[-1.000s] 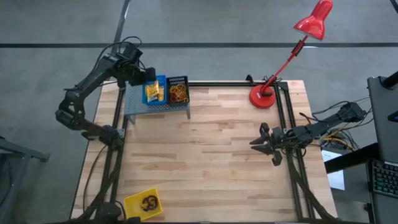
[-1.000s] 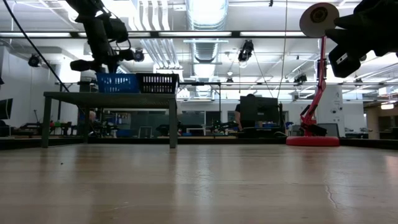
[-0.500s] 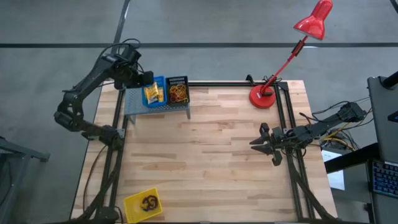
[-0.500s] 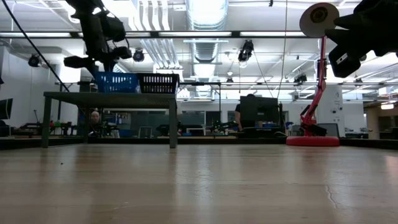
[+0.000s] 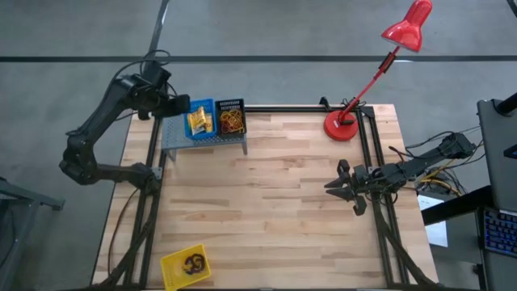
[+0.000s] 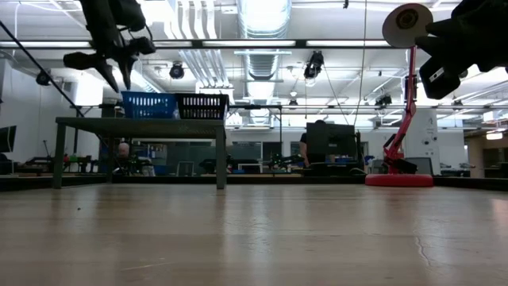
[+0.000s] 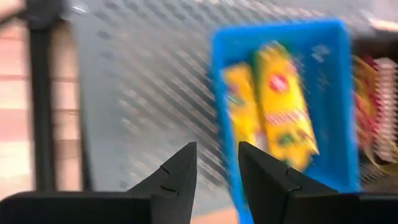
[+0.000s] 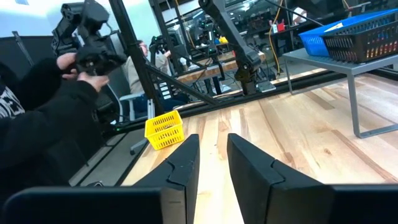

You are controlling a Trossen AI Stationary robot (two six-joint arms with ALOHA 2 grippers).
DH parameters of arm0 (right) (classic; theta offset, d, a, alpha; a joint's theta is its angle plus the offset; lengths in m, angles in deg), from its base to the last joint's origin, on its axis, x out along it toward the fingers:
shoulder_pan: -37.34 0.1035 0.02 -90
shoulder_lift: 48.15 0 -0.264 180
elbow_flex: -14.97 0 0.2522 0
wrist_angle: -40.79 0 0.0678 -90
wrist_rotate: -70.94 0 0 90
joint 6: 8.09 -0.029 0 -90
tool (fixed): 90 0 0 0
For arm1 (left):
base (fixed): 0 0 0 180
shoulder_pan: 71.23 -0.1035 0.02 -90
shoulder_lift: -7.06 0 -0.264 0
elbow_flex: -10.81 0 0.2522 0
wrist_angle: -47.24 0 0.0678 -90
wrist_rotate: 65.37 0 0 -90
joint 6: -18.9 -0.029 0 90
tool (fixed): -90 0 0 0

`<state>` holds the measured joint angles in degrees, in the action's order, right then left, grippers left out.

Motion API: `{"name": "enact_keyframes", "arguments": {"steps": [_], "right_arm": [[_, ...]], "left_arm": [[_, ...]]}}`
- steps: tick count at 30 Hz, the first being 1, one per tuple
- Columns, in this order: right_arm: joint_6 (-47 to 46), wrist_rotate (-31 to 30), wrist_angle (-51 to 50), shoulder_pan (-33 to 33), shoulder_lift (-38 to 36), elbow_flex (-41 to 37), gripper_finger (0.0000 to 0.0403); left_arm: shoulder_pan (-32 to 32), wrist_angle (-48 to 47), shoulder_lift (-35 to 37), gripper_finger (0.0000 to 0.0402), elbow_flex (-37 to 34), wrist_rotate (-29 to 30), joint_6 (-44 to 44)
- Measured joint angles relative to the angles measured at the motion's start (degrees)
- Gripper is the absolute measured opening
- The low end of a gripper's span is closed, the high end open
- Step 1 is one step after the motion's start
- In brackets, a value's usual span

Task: Pick & Place Office Desk Supplies
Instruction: Put the yellow bin with key chains on the shelf

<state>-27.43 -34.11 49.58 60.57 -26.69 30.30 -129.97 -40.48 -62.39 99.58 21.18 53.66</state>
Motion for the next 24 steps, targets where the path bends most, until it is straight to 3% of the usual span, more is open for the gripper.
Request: {"name": "enact_keyframes", "arguments": {"steps": [4,11,15,24], "right_arm": [[0.0,0.02,0.0,0.0,0.02,0.0,0.0087],[0.0,0.01,0.0,0.02,0.02,0.0,0.0084],[0.0,0.02,0.0,0.02,0.02,0.0,0.0078],[0.0,0.0,0.0,0.02,0.02,0.0,0.0079]], "left_arm": [[6.78,-0.91,1.33,0.0125,-0.01,-3.29,-1.45],[28.31,-8.29,2.92,0.0125,-0.03,2.58,-0.17],[43.62,-13.47,4.43,0.0125,-0.03,5.21,9.18],[84.58,-15.56,6.31,0.0125,-0.23,16.71,37.17]]}}
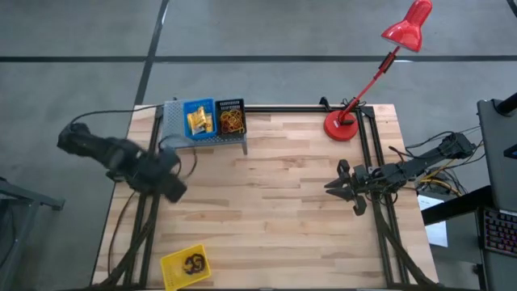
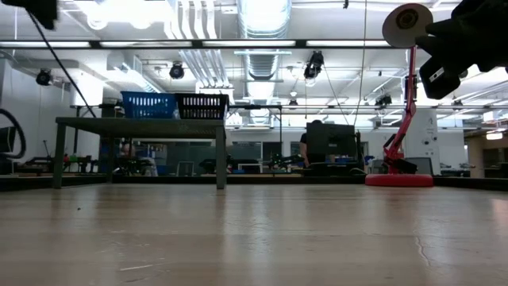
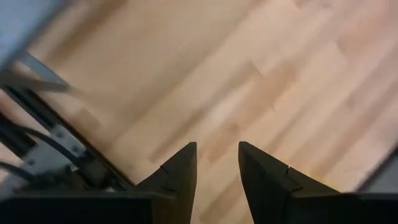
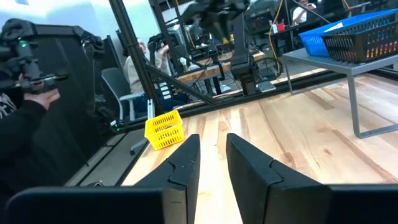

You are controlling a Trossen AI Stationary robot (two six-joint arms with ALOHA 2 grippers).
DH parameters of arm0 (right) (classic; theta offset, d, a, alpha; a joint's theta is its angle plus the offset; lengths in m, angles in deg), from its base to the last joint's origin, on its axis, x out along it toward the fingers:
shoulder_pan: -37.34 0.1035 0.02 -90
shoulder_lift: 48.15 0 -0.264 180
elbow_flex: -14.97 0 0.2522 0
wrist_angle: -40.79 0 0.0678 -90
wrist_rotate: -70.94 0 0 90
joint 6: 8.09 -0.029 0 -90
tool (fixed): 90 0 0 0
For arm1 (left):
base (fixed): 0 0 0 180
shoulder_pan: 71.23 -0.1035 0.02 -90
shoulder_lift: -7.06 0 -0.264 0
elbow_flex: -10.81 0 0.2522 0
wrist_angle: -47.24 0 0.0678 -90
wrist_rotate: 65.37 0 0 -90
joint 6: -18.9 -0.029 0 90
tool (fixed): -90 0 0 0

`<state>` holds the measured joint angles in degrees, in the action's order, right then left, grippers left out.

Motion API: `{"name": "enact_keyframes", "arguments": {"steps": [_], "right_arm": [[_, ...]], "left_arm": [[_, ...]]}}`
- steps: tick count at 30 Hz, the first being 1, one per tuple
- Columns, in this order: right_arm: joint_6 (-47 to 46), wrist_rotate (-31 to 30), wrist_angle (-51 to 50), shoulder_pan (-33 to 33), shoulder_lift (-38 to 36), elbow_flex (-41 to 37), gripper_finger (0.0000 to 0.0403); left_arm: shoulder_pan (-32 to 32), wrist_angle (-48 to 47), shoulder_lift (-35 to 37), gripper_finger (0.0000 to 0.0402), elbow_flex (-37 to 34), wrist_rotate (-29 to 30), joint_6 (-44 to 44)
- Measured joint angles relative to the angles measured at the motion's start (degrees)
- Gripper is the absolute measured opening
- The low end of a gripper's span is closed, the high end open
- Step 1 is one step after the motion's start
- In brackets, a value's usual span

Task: Pick & Place Office Desk Supplies
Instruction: Put the yellow bin with key chains on the shelf

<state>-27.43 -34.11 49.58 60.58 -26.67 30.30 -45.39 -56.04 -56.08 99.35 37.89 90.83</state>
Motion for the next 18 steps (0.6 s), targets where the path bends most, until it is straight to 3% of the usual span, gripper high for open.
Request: {"name": "enact_keyframes", "arguments": {"steps": [5,9,12,18], "right_arm": [[0.0,0.0,0.01,-0.01,0.0,0.0,0.0085],[0.0,0.01,0.01,-0.01,-0.01,0.0,0.0089],[0.0,0.01,0.0,-0.02,-0.01,0.0,0.0088],[0.01,0.01,0.0,-0.01,-0.01,0.0,0.0079]], "left_arm": [[17.88,0.89,-3.45,0.0125,-1.69,0.24,13.87],[27.72,4.85,-6.95,0.0125,-3.66,-0.04,19.2],[31.49,8.31,-9.42,0.0125,-4.3,-0.56,18.79],[32.1,13.88,-13.86,0.0125,-4.76,-5.63,14.53]]}}
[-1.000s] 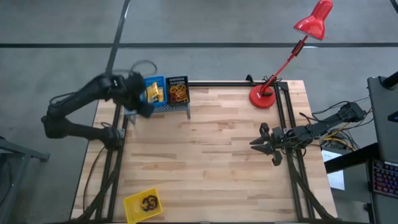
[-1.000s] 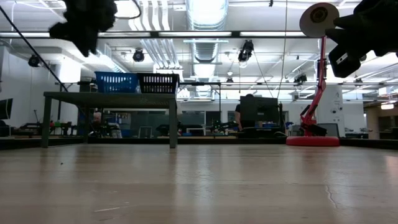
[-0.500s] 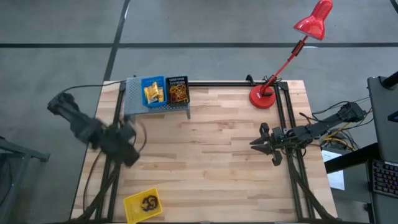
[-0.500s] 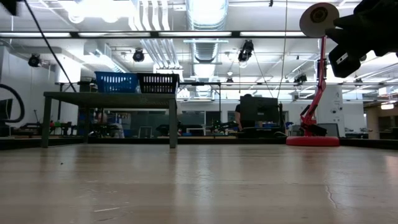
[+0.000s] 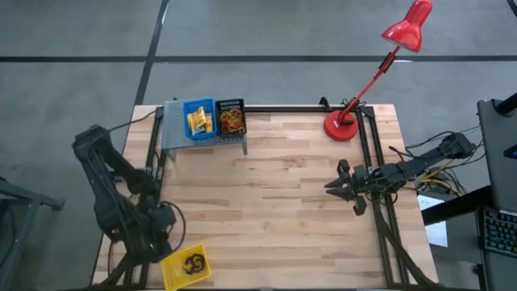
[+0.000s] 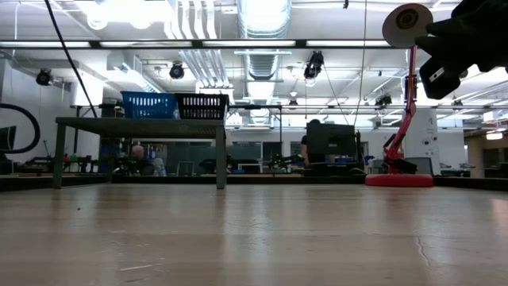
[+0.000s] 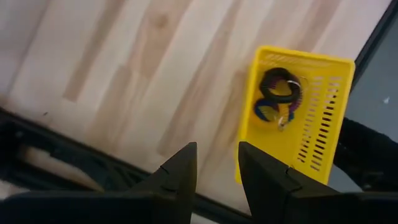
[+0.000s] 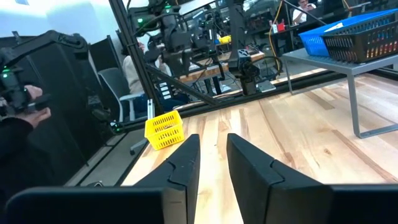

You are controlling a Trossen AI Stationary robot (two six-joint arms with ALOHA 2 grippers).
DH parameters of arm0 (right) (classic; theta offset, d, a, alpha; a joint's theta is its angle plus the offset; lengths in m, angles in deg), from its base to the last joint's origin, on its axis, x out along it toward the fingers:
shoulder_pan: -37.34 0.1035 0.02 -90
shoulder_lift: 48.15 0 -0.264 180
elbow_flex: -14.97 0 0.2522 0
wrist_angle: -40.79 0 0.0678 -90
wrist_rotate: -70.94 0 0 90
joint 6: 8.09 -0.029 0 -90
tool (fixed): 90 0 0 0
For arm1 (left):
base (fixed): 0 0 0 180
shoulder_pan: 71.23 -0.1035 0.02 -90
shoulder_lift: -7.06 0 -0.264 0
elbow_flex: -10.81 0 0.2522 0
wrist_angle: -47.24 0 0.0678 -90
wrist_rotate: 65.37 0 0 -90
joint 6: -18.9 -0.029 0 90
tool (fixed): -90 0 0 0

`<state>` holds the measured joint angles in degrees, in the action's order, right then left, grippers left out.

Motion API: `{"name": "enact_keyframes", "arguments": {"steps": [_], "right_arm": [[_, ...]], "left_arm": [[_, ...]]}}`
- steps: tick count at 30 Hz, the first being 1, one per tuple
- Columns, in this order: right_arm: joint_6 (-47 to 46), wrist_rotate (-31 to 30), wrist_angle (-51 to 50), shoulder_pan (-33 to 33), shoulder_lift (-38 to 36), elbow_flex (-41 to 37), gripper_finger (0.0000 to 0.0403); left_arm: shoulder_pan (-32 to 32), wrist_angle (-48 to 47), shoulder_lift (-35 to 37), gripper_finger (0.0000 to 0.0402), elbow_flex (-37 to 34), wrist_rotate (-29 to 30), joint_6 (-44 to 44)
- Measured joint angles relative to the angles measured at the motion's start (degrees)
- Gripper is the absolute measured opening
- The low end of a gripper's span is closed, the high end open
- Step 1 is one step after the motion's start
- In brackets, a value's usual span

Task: Pick & Place Office Desk Supplies
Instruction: Put the yellow bin with key chains on the shelf

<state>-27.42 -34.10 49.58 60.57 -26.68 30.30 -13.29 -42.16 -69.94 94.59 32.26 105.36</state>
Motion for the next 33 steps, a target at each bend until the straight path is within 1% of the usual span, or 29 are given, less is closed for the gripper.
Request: {"name": "enact_keyframes", "arguments": {"steps": [6,11,15,18,22,25,30,33], "right_arm": [[-0.01,-0.01,0.02,0.02,0.01,0.0,0.0072],[-0.01,0.0,0.0,0.0,0.01,0.0,0.0076],[0.01,0.0,0.01,0.01,0.01,0.0,0.0082],[-0.01,0.01,0.0,0.02,0.01,0.0,0.0084],[0.01,-0.01,0.0,0.0,0.01,0.0,0.0081],[-0.01,0.0,0.01,0.01,0.01,0.0,0.0076],[-0.01,-0.01,0.0,0.0,0.01,0.0,0.007],[-0.01,0.01,0.0,0.01,0.01,0.0,0.0071]], "left_arm": [[-0.67,6.6,-5.06,0.0125,0.0,0.7,-2.29],[-1.01,12.9,-10.1,0.0126,0.0,1.81,-4.33],[-1.03,15.43,-13.56,0.014,-0.02,1.76,-4.5],[-1.03,15.49,-15.22,0.0156,-0.05,0.96,-4.62],[-1.05,15.7,-16.06,0.0175,-0.84,0.7,-5.93],[-1.08,17.17,-16.06,0.0184,-2.79,0.2,-5.69],[-1.07,21.44,-16.03,0.0189,-6.05,-2.31,-5.43],[-1.07,23.1,-16.03,0.0188,-8.01,-2.75,-5.45]]}}
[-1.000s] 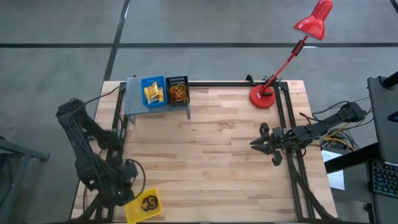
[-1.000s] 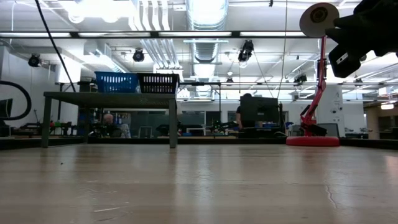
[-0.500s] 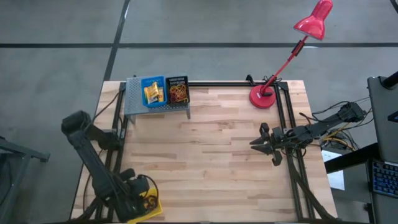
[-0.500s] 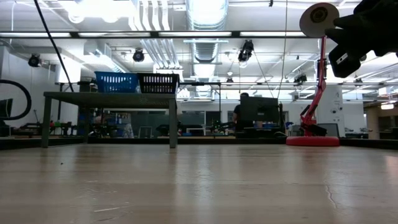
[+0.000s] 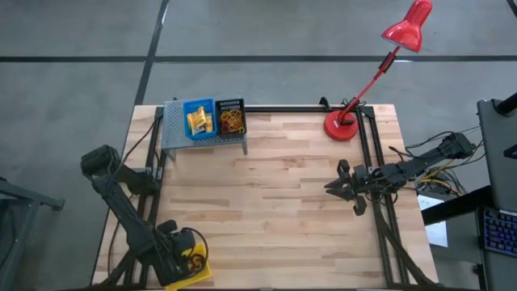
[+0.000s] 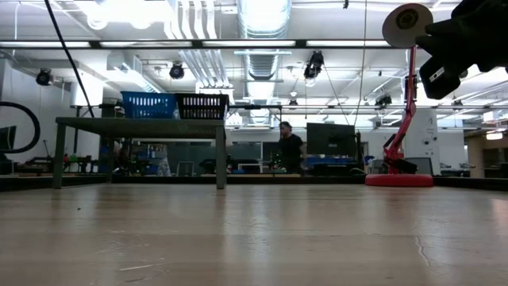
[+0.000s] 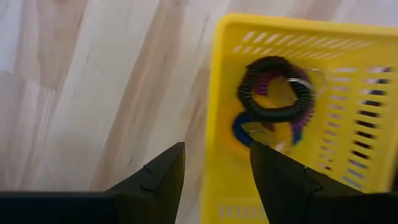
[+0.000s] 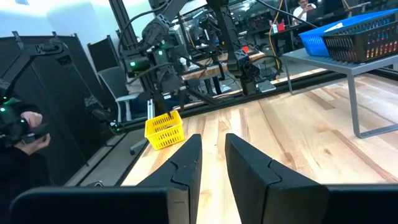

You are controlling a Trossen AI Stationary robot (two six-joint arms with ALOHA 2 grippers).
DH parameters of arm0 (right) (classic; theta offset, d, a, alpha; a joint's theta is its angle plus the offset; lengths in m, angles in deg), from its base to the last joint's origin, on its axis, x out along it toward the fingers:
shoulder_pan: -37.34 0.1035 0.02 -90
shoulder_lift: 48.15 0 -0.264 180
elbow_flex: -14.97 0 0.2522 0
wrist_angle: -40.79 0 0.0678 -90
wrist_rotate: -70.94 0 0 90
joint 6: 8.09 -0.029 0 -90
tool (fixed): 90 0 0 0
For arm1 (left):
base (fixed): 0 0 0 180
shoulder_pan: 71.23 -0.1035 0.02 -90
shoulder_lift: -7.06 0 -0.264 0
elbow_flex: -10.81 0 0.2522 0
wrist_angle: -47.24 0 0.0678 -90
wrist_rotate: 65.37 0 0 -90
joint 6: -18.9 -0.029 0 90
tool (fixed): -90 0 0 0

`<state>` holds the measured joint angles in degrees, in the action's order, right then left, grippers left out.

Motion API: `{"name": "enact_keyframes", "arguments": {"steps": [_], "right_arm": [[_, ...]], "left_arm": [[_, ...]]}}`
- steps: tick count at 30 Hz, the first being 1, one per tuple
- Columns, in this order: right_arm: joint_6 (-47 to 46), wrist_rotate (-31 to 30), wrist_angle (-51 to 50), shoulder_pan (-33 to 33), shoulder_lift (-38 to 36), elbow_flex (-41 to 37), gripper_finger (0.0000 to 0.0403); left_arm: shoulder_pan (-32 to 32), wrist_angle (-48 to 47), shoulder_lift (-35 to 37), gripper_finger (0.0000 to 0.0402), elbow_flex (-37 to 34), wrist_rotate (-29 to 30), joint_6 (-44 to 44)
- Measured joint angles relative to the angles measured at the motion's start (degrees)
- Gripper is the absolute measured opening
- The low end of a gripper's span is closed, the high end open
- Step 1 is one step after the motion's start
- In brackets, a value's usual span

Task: Pick & Place Office Desk Supplies
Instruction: Put the yellow bin with key chains on the shelf

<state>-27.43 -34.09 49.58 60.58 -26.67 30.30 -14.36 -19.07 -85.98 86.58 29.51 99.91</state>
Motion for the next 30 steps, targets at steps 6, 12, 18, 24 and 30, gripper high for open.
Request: {"name": "enact_keyframes", "arguments": {"steps": [6,12,18,24,30], "right_arm": [[0.01,-0.01,0.0,0.01,0.0,0.0,0.0078],[0.0,-0.01,0.0,0.0,-0.01,0.0,0.0083],[0.0,-0.02,0.0,-0.01,0.0,0.0,0.0081],[0.0,0.0,0.0,0.0,-0.02,0.0,0.0073],[0.0,-0.01,0.0,-0.01,-0.01,0.0,0.0071]], "left_arm": [[-0.2,3.46,0.0,0.0188,-4.59,-0.42,1.61],[-0.28,9.5,0.02,0.0172,-8.12,-2.56,3.54],[-0.39,9.96,0.07,0.0125,-8.03,-2.59,4.37],[-0.46,10.35,0.07,0.0068,-8.02,-2.73,4.62],[-0.61,10.77,0.07,0.0021,-7.96,-3.41,5.02]]}}
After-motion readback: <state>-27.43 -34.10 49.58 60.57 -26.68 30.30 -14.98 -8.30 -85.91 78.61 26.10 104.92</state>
